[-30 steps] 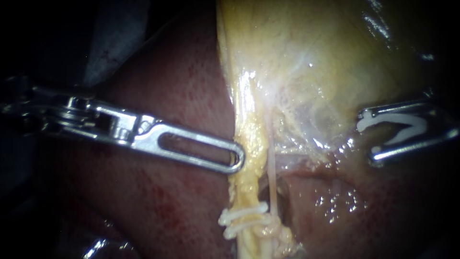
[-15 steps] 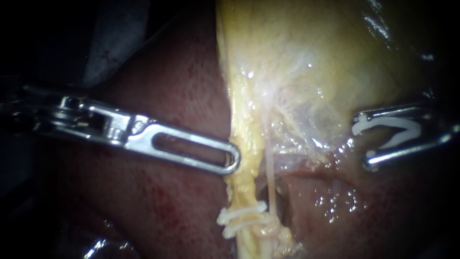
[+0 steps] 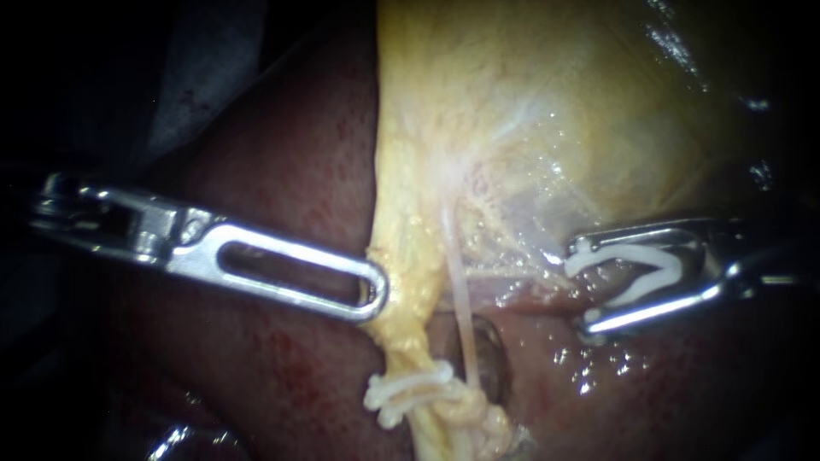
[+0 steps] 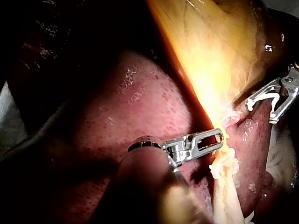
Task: Clipping third clip left tube
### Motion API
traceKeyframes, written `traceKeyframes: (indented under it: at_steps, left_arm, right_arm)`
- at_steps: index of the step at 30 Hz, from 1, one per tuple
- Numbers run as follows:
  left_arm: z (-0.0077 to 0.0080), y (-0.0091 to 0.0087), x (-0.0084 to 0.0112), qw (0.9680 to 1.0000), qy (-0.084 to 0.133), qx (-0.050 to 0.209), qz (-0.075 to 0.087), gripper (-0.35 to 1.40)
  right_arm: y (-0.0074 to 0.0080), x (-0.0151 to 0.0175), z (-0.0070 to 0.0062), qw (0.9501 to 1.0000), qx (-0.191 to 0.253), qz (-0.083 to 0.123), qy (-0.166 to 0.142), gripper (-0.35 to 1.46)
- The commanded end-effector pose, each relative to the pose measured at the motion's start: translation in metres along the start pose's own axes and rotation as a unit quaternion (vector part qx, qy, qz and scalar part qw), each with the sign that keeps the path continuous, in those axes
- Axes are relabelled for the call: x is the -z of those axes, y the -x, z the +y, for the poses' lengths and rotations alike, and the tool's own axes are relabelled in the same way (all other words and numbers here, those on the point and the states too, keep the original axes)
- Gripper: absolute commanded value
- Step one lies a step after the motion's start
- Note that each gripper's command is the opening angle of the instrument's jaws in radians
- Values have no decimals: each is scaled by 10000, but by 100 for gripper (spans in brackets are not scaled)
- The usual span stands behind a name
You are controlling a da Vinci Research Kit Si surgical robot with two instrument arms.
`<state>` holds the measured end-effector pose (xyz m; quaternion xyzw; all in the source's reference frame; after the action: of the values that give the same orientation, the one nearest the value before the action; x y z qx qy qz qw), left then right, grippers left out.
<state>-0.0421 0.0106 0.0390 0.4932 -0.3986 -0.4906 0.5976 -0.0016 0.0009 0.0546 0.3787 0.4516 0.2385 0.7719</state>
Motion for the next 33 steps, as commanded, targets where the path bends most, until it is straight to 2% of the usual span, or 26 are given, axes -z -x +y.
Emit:
traceKeyframes:
  at_steps: [1,6,13,19,33]
  left_arm:
    - [-1,0,0,10000,10,1,-15,-35]
    - [-2,-1,0,10000,10,3,-17,-35]
    - [-4,0,1,10000,6,7,-15,-35]
    - [-5,-1,1,10000,7,10,-19,-35]
    - [-8,-1,-1,10000,10,15,-27,-35]
  right_arm:
    - [3,-6,0,10000,44,-26,-25,51]
    - [12,-40,0,9999,34,-98,-119,51]
    - [17,-79,1,9996,41,-173,-200,51]
    - [18,-96,5,9996,33,-195,-214,51]
    - [7,-127,17,9994,42,-242,-254,51]
